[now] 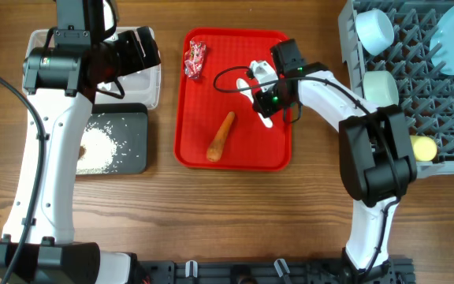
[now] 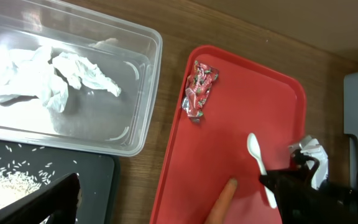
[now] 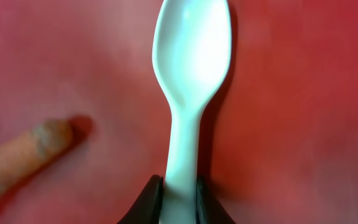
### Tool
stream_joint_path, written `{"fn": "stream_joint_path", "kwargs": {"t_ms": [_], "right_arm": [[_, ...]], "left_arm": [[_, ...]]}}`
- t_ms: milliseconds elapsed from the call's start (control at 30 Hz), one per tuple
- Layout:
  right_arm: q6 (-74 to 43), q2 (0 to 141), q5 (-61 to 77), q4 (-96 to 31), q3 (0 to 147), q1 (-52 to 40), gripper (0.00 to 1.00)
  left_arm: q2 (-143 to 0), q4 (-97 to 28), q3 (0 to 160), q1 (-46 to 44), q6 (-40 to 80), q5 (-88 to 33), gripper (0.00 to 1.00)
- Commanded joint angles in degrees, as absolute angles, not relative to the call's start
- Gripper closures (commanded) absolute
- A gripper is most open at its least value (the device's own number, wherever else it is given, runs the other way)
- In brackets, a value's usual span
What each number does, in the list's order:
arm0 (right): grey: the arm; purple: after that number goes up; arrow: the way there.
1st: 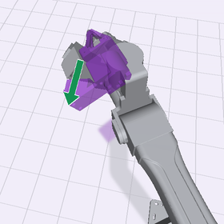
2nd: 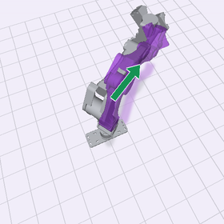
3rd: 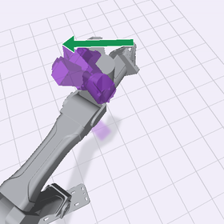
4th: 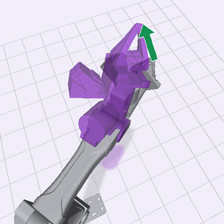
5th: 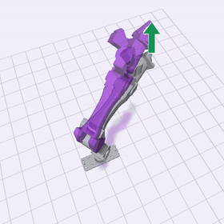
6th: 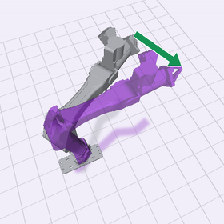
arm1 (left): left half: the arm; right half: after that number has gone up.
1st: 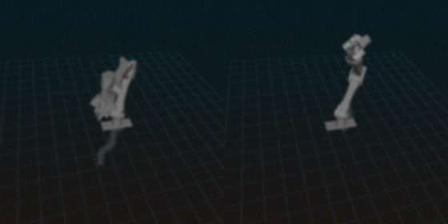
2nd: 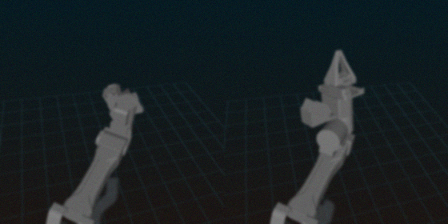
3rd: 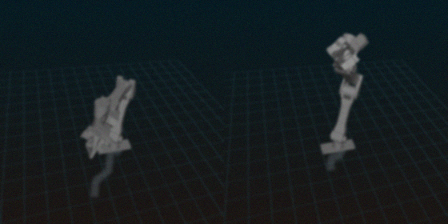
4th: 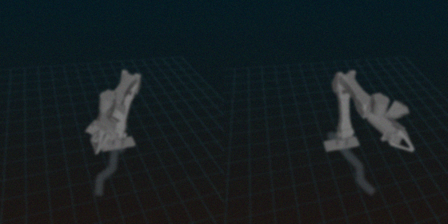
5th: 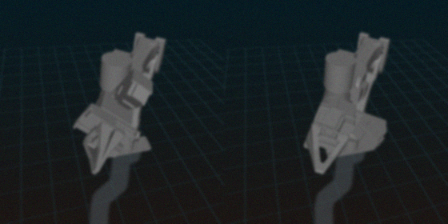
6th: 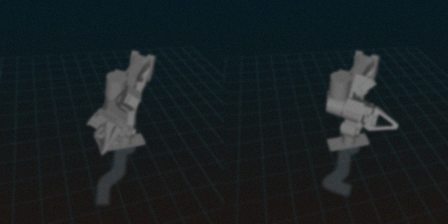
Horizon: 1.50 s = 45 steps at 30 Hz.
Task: Sort waste into correct bins and load items into the dishwasher rack
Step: 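Carry the spoon right and drop it into the dish rack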
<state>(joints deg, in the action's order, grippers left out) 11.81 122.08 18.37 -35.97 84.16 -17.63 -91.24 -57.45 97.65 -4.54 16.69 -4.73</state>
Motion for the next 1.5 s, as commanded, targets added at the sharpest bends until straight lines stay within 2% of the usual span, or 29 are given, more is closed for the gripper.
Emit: {"fn": "stream_joint_path", "kwargs": {"t_ms": [0,367,733,1133,1467], "right_arm": [[8.54,116.20,16.47,-38.00,86.28,-16.43,0.96],[1.28,98.52,12.49,-40.69,86.28,-12.64,0.96],[-6.02,86.98,3.11,-49.58,86.26,5.41,0.96],[-27.07,89.49,0.97,-51.92,80.66,27.88,0.96],[-52.69,89.65,-7.94,-50.35,72.49,33.01,0.96]], "left_arm": [[-91.68,-57.32,97.49,-4.32,17.19,-4.40,0.00],[-91.68,-57.32,97.49,-4.32,17.19,-4.40,0.00],[-91.68,-57.32,97.49,-4.32,17.19,-4.40,0.00],[-91.68,-57.34,97.49,-4.34,17.19,-4.40,0.00],[-91.68,-57.32,97.49,-4.32,17.19,-4.40,0.00]]}}
